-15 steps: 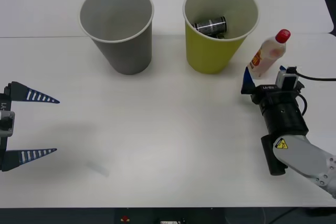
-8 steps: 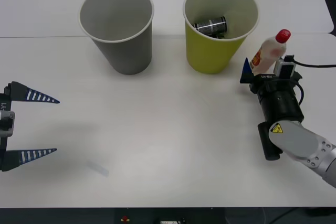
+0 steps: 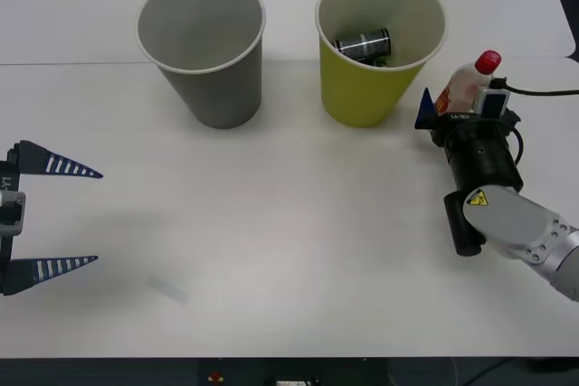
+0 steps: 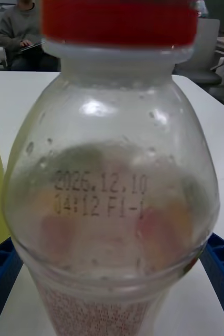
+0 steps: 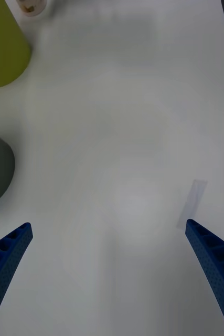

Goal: Put the can into the green bin and the plastic bottle into the gray bin

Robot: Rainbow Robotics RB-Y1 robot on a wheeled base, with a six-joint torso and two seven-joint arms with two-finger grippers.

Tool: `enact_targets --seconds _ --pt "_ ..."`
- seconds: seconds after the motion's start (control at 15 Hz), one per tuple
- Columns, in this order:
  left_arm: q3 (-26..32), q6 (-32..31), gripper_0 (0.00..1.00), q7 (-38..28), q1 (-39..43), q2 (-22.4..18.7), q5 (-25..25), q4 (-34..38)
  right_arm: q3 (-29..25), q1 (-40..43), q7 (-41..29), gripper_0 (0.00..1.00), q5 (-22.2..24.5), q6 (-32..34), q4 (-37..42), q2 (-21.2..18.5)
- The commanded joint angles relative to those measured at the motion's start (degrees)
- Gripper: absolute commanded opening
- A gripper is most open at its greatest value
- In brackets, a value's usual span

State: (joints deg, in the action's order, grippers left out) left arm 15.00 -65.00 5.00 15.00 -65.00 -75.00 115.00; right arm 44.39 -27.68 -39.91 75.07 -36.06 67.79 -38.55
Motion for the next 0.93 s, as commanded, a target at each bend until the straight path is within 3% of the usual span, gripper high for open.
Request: enact_targets --seconds 0.07,0.13,0.93 --pt "0.0 0.0 1.00 0.0 0.0 0.0 0.0 0.0 0.0 -0.1 0.0 0.55 0.0 0.2 -0.3 0.2" --pt "0.0 0.0 1.00 0.0 0.0 0.0 0.0 0.0 0.0 -0.2 -0.1 0.00 -0.1 0.2 -0.3 0.3" --pt "0.0 0.0 1.00 0.0 0.0 0.0 0.0 0.0 -0.1 1.2 -0.6 0.00 0.0 0.2 3.0 -0.8"
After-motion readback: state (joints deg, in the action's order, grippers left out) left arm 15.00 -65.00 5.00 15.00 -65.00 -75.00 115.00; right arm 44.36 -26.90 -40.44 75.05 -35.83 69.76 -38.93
